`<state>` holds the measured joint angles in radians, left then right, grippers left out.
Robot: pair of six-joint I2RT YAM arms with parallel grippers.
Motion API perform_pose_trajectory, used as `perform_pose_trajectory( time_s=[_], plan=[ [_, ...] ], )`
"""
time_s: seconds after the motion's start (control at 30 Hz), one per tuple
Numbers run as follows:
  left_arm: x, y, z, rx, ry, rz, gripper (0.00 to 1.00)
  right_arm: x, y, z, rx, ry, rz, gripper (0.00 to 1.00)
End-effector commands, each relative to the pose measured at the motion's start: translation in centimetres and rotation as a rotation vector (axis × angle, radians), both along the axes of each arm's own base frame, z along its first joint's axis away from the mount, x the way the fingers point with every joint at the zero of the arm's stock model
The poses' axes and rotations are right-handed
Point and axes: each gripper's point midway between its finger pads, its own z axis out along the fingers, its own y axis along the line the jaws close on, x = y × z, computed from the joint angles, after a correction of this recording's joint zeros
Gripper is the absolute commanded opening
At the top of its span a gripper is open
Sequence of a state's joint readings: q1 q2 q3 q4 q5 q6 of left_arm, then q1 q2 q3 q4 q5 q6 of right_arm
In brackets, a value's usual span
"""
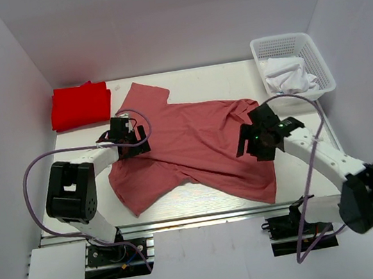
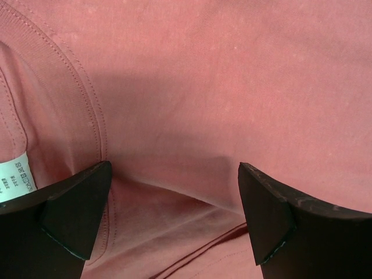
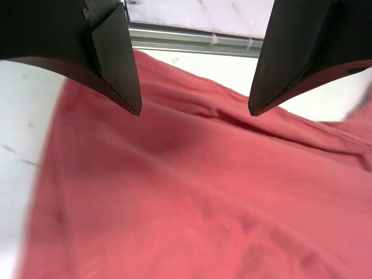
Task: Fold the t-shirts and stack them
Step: Flatten out the tshirt
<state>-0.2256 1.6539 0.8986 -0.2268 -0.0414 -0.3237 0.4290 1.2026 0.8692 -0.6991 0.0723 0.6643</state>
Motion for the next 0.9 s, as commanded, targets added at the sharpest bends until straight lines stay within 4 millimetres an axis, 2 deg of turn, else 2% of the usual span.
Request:
perform_pose_trajectory(
  time_s=[0.0,0.07,0.1,0.17,0.2,0.23,0.3,0.53,0.6,0.67,0.77,0.87],
  plan=[
    [1.0,-0.5,3.3,-0.031,-0.074,-0.002,1.00,-2.1,1.4,-2.9,0.021,0.136,0.112,0.80],
    [1.0,-0.5,3.3,-0.031,-0.074,-0.002,1.00,-3.3,-0.4,-4.2,-0.050,0.200,0.012,0.80],
    [1.0,-0.3,3.3,-0.020,-0.076,0.006,1.00,-6.0,-2.1,-5.3,-0.105,0.304,-0.063,0.80],
    [0.8,-0.1,2.9,-0.017,-0.068,0.019,1.00,-6.9,-4.0,-5.4,-0.167,0.303,-0.183,0.80],
    [0.8,-0.1,2.9,-0.017,-0.068,0.019,1.00,-8.4,-5.5,-5.7,-0.227,0.350,-0.246,0.83],
    [0.7,0.5,2.8,-0.007,-0.060,0.034,1.00,-8.8,-5.8,-5.8,-0.232,0.357,-0.285,0.85],
    [0.5,0.7,2.7,0.002,-0.052,0.040,1.00,-8.8,-6.1,-5.8,-0.239,0.357,-0.313,0.90],
    [0.0,1.7,2.3,0.034,-0.028,0.067,1.00,-7.6,-8.0,-5.2,-0.348,0.367,-0.313,0.90],
    [0.1,1.8,2.3,0.035,-0.029,0.080,1.00,-4.4,-8.1,-3.3,-0.370,0.245,-0.255,0.90],
    [0.1,1.8,2.6,0.033,-0.038,0.080,1.00,-0.5,-7.2,-0.5,-0.361,0.094,-0.149,0.90],
    [0.1,1.8,2.6,0.033,-0.038,0.080,1.00,6.1,-5.4,2.8,-0.301,-0.180,-0.105,0.90],
    [0.0,2.0,2.4,0.045,-0.021,0.085,1.00,10.1,-4.5,4.4,-0.271,-0.316,-0.139,0.90]
  ],
)
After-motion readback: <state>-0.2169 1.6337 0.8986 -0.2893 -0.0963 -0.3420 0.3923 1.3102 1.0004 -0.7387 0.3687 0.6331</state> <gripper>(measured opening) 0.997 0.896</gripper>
